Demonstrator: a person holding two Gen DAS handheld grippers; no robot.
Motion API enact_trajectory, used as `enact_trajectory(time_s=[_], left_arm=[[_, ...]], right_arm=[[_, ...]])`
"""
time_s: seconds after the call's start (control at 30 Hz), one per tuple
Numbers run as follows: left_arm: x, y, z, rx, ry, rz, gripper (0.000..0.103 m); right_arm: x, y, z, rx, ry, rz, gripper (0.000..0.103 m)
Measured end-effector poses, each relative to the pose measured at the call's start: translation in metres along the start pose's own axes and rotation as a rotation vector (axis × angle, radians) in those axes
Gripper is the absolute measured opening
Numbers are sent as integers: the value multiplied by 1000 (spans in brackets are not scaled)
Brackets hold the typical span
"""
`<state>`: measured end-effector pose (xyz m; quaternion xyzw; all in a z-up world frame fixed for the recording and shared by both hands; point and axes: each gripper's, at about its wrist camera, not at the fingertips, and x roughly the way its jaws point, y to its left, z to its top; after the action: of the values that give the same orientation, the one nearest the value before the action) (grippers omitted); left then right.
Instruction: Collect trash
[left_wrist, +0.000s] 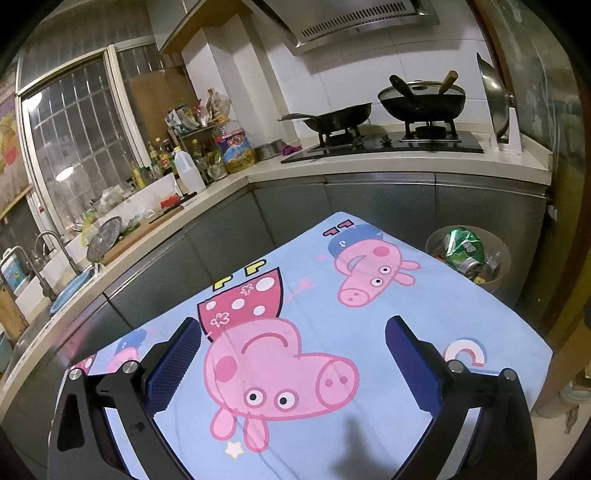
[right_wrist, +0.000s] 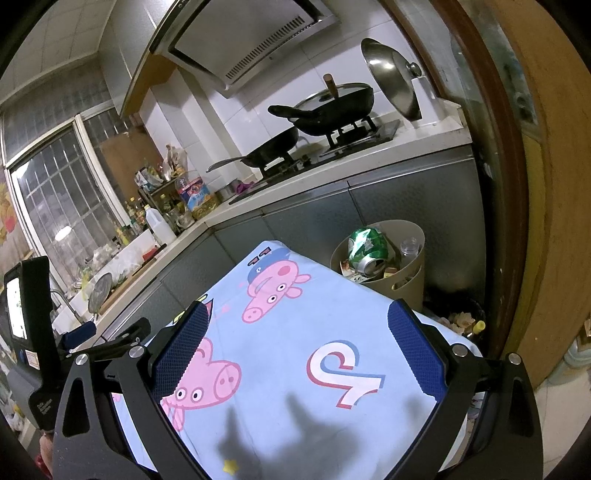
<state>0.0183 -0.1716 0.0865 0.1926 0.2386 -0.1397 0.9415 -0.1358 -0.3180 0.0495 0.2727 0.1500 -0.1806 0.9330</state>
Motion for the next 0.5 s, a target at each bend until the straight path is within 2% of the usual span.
enact_trajectory(time_s=[0.5], left_arm=[[1,-7,1,4,16,-29,99]], right_arm=[[0,-2,1,2,2,-1,97]])
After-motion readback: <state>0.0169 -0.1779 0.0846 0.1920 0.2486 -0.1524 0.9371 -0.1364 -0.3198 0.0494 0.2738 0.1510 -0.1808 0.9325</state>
